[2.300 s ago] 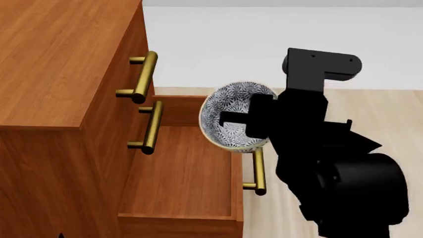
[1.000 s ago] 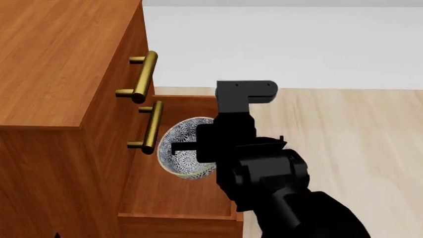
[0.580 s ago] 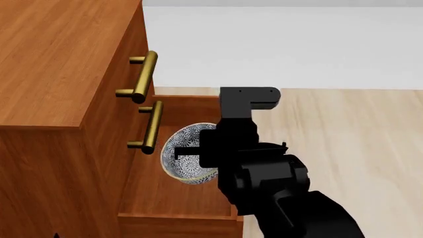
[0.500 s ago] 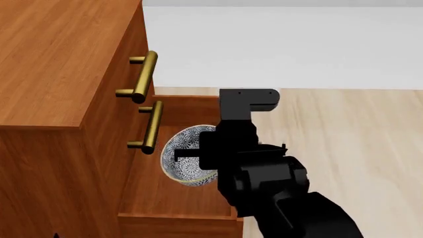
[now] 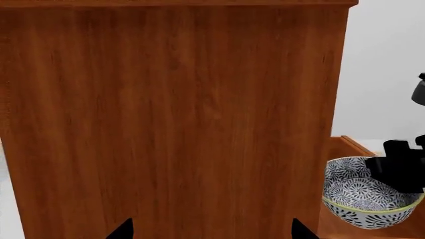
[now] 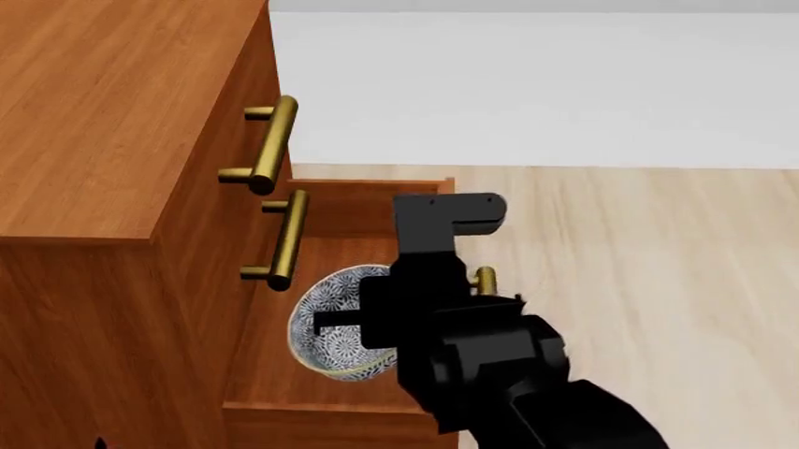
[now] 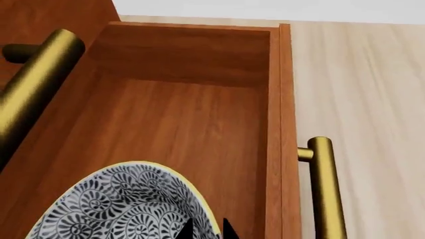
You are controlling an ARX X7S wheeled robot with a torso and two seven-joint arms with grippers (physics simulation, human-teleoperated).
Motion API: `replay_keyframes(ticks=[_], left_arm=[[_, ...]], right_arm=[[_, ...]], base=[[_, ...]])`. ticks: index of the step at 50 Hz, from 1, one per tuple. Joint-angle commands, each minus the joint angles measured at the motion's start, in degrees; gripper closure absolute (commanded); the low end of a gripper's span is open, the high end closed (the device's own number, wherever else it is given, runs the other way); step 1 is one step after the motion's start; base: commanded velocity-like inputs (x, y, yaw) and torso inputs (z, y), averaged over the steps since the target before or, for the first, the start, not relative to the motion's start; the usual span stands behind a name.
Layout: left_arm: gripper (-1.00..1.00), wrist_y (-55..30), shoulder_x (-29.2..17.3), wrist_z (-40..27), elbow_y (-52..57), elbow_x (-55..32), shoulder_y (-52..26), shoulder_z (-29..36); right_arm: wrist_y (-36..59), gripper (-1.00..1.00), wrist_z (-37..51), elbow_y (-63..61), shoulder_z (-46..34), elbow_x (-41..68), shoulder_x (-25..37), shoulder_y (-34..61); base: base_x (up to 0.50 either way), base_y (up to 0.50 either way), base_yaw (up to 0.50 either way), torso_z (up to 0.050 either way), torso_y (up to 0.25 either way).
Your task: Put the bowl in the bottom drawer of the cabinet.
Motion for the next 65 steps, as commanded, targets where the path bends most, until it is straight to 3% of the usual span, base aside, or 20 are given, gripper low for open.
replay_keyframes(ticks=[1,43,44,65], left_arm=[[-1.0,0.3,-0.2,-0.1,-0.2,-0.3,0.1,-0.1],[-1.0,0.3,-0.4,-0.5,-0.7,-0.7,-0.3,0.4],[-1.0,0.3,-0.5,-0.5,-0.7,-0.7,-0.2,0.4],[-1.0,0.4,-0.7,-0.8,-0.7,-0.9,-0.3,0.5]], right_arm=[[0.2,1.0,-0.4,-0.7,0.8,-0.9,0.0,-0.7],[0.8,1.0,-3.5,0.7,-0.7,6.9,0.0,-2.2],[0.7,-1.0,-3.4,0.7,-0.6,6.9,0.0,-2.3],[0.1,-1.0,-3.1,0.3,-0.3,5.1,0.0,-1.7]], base=[[0.0,0.0,0.0,0.0,0.0],[0.0,0.0,0.0,0.0,0.0],[0.0,0.0,0.0,0.0,0.0],[0.0,0.0,0.0,0.0,-0.001]])
